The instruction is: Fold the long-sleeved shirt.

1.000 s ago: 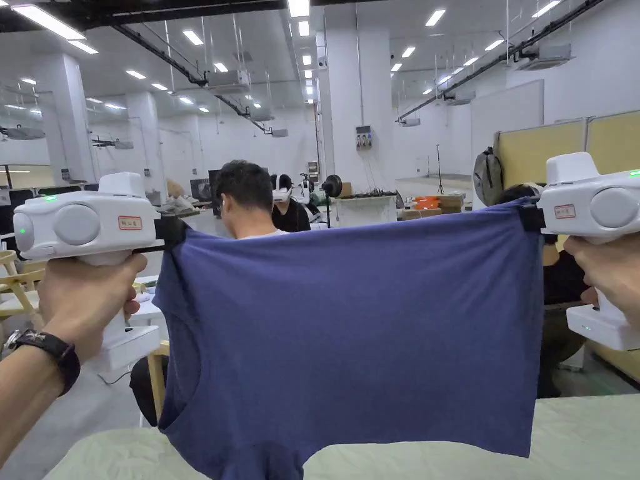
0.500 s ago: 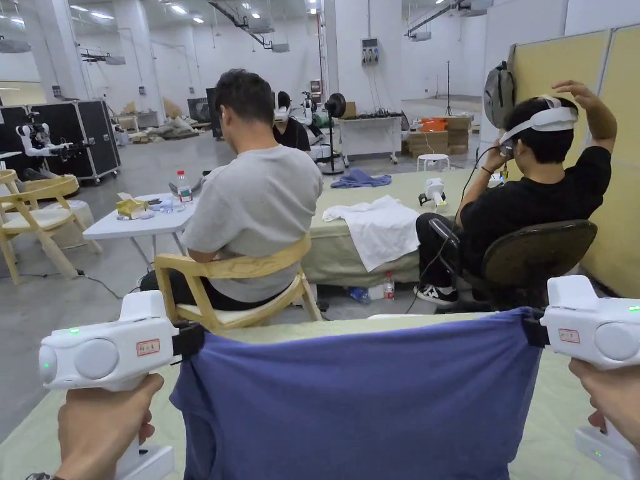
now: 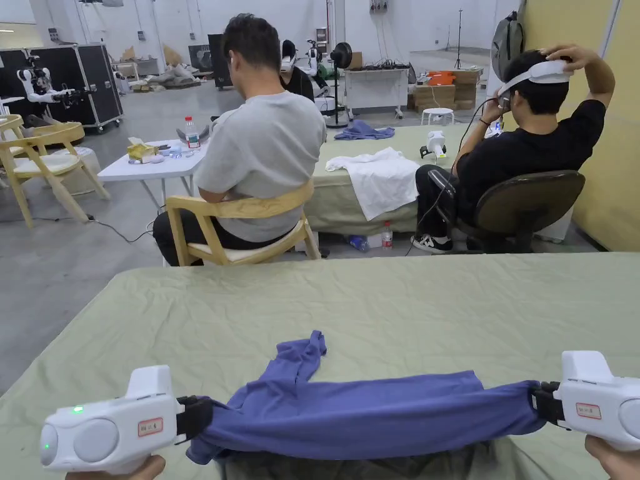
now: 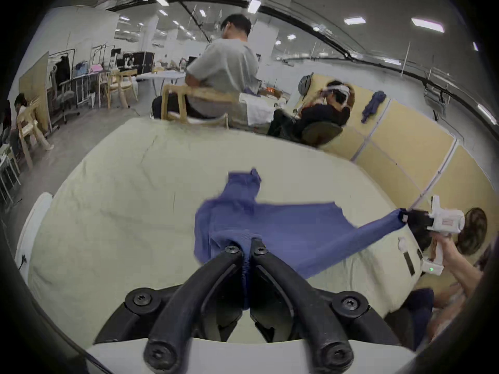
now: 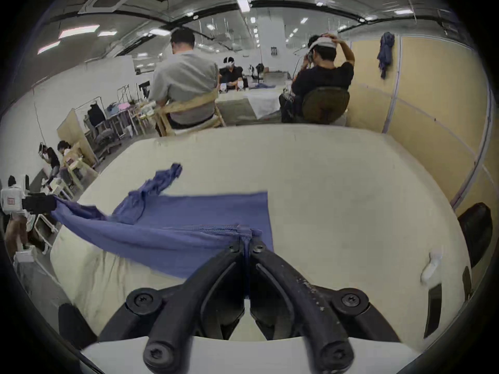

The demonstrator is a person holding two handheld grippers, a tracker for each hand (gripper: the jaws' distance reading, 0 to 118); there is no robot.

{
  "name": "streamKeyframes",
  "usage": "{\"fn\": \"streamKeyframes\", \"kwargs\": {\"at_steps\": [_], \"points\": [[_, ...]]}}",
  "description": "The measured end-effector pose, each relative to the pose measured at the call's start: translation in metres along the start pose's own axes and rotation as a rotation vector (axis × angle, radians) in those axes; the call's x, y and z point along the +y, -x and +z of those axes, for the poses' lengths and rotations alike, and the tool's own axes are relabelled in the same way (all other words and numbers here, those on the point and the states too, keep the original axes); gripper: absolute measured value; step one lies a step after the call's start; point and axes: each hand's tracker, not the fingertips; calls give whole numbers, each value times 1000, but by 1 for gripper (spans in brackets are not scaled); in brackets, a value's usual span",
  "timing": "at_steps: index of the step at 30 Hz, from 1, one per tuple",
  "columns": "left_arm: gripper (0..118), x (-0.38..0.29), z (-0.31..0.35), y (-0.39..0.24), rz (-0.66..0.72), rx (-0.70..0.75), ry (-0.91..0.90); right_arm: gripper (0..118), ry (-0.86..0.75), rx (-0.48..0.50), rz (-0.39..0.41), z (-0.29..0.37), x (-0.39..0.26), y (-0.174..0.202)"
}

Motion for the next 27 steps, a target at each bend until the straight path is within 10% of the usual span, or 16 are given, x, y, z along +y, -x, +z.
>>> {"fn": "streamKeyframes", "kwargs": {"at_steps": [27], "points": [[2, -242, 81, 20, 160, 54, 262, 3, 358, 79, 52, 61, -198, 18]]}}
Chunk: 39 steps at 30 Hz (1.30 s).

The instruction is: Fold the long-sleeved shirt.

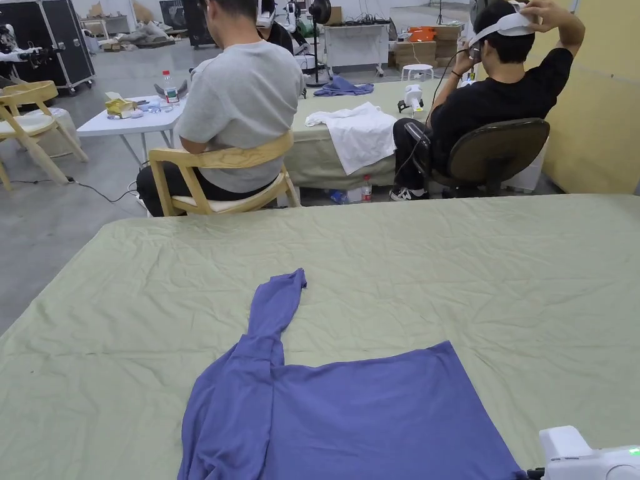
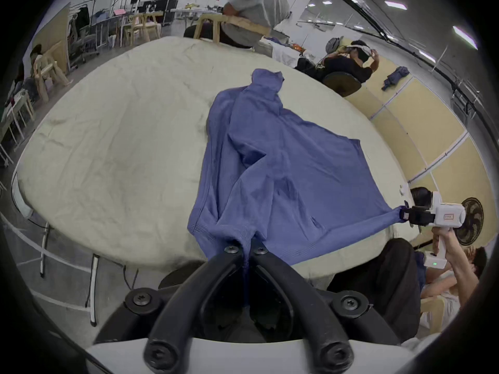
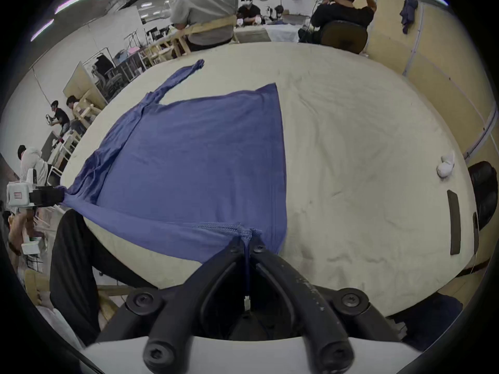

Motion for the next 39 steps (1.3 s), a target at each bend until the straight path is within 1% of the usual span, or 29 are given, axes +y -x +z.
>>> {"fn": "streamKeyframes", "kwargs": {"at_steps": [3, 4, 5, 6, 7, 8, 13, 15, 18, 20, 22, 24, 25, 26, 27, 28, 29, 31, 36, 38, 39], "points": [[4, 0, -9, -1, -7, 9, 56, 4, 39, 19, -15, -9, -2, -2], [9, 1, -12, -1, -7, 23, 67, 6, 55, 26, -15, -11, -3, -2], [24, 1, -14, -2, -6, 32, 78, 13, 60, 25, -12, -12, -3, -2], [37, 2, -15, -3, -4, 56, 80, 27, 64, 9, -6, -12, -3, -1], [42, 2, -15, -2, -7, 87, 68, 43, 70, -8, 0, -13, -4, -1], [43, 2, -14, -2, -9, 92, 55, 52, 80, -29, 3, -13, -4, -1], [43, 15, 11, -8, 52, 62, -47, 52, 31, -8, -15, 3, 1, 3], [43, 25, 25, -14, 48, 61, -105, 52, -39, -22, 2, 15, 8, 11], [43, 42, 42, -27, 13, 106, -190, 52, -151, -28, 23, 37, 23, 27], [43, 56, 51, -31, -5, 121, -249, 52, -233, -26, 15, 51, 33, 38], [43, 67, 61, -41, -9, 143, -296, 52, -308, -25, -13, 63, 43, 48], [41, 78, 65, -47, -29, 149, -330, 48, -382, -25, -48, 73, 52, 55], [36, 82, 68, -51, -47, 144, -344, 42, -415, -36, -62, 77, 56, 57], [21, 85, 69, -55, -69, 147, -359, 27, -442, -42, -65, 81, 59, 60], [11, 88, 68, -55, -79, 152, -367, 15, -463, -47, -62, 84, 62, 62], [6, 91, 67, -58, -82, 165, -372, 5, -479, -63, -58, 86, 64, 65], [1, 93, 66, -60, -82, 173, -377, 1, -484, -73, -56, 86, 67, 65], [0, 95, 62, -62, -106, 165, -383, 0, -512, -76, -24, 87, 70, 66], [0, 109, 44, -69, -109, 150, -349, 0, -458, -87, -10, 73, 85, 59], [0, 122, 35, -73, -127, 142, -329, 0, -433, -83, 6, 65, 95, 56], [0, 133, 27, -75, -165, 131, -294, 0, -417, -88, 18, 60, 101, 55]]}}
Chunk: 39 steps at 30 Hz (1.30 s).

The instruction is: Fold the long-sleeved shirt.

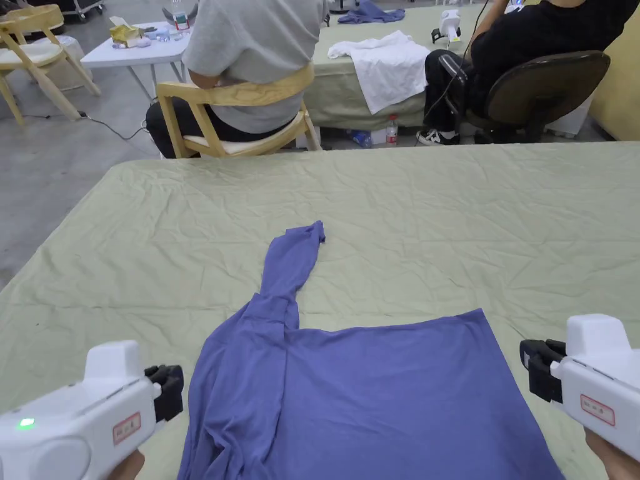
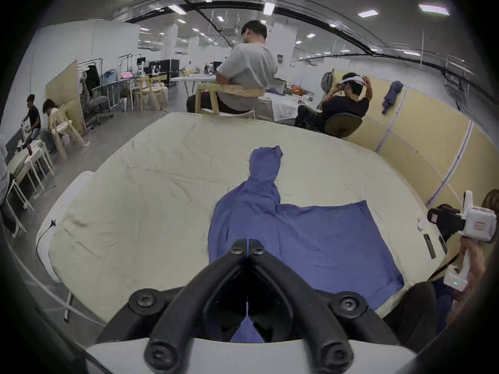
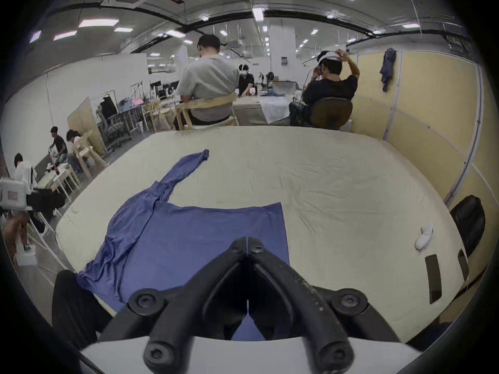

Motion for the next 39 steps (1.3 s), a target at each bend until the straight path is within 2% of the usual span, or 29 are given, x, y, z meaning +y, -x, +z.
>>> {"fn": "streamKeyframes", "kwargs": {"at_steps": [4, 6, 12, 16, 17, 18, 20, 25, 31, 35, 37, 39], "points": [[0, 44, -41, -11, -32, -81, 51, 0, 53, 36, 18, -30, 14, -1], [0, 69, -66, -21, -119, -63, 79, 0, 72, 43, 19, -45, 19, -2], [0, 143, -159, -43, -174, -143, 171, 0, 128, 83, 19, -89, 28, 0], [0, 176, -226, -55, -211, -146, 240, 0, 165, 101, 10, -117, 31, -1], [5, 181, -242, -56, -199, -165, 259, 0, 172, 100, 8, -123, 31, -1], [17, 187, -261, -58, -175, -193, 286, 0, 183, 100, 7, -130, 30, -2], [55, 195, -298, -60, -172, -163, 303, 0, 203, 103, 3, -143, 29, -4], [55, 194, -379, -63, -153, -108, 325, 0, 256, 99, 3, -175, 26, -4], [55, 179, -444, -64, -168, -96, 363, 0, 290, 87, -8, -200, 24, -6], [52, 162, -457, -58, -78, -92, 396, 0, 312, 85, -20, -206, 18, -6], [50, 162, -459, -53, -98, -104, 380, 0, 323, 80, -14, -208, 16, -5], [40, 165, -456, -54, -105, -101, 379, 0, 330, 79, -9, -209, 14, -3]]}}
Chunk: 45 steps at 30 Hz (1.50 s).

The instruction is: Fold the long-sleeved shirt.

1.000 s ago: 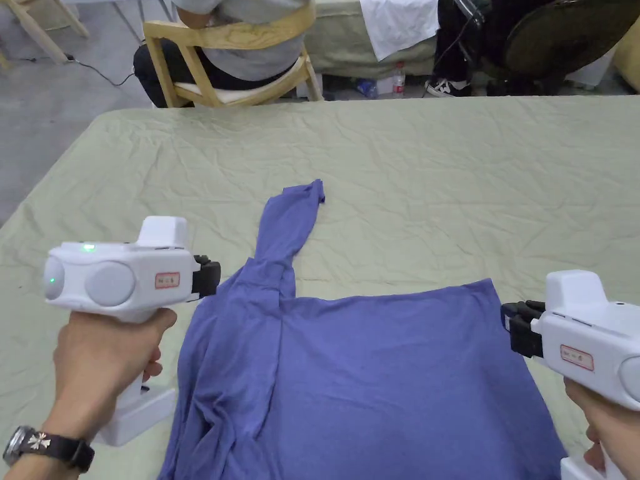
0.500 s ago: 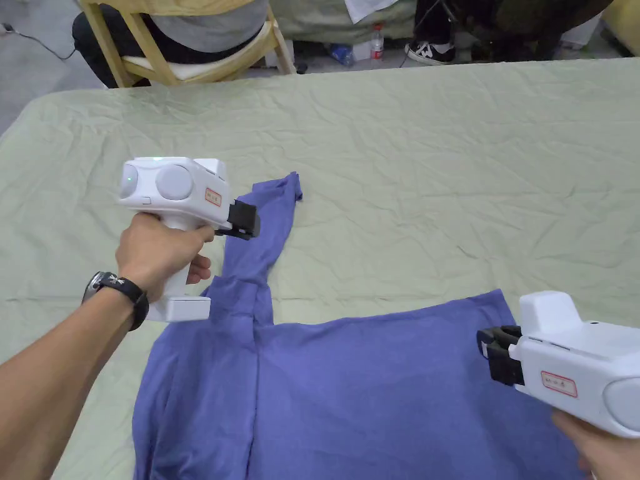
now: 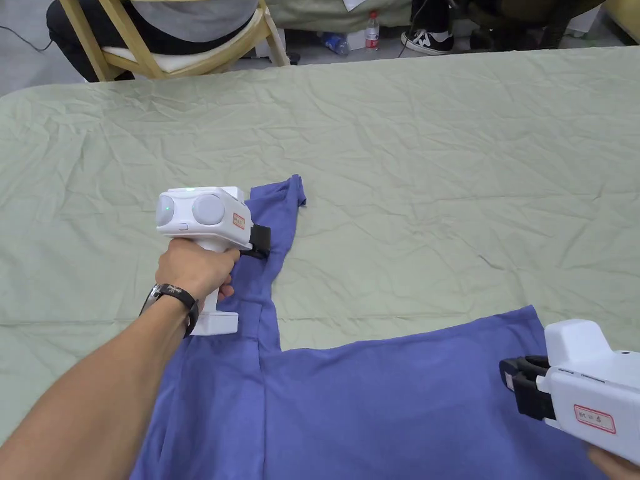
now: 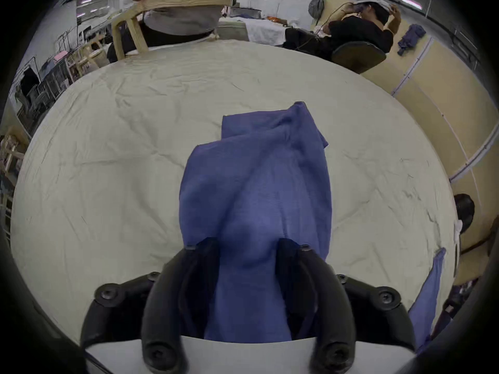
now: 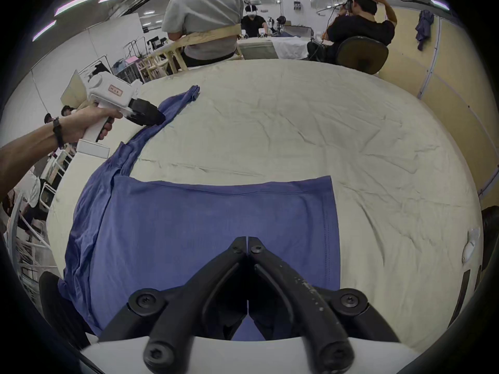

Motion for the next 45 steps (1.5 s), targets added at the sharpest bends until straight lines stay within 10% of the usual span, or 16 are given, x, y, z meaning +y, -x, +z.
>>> {"fn": "streamKeyframes", "kwargs": {"at_steps": [3, 25, 45], "points": [[1, 2, 5, 6, -17, 2, -25, 0, 2, 5, -9, 1, -1, 3], [1, -208, 240, -61, -169, 5, -515, 0, -74, 75, -9, 77, -54, 38], [7, -361, 195, -37, 142, -30, -56, 0, -61, 109, 1, 84, -76, 56]]}}
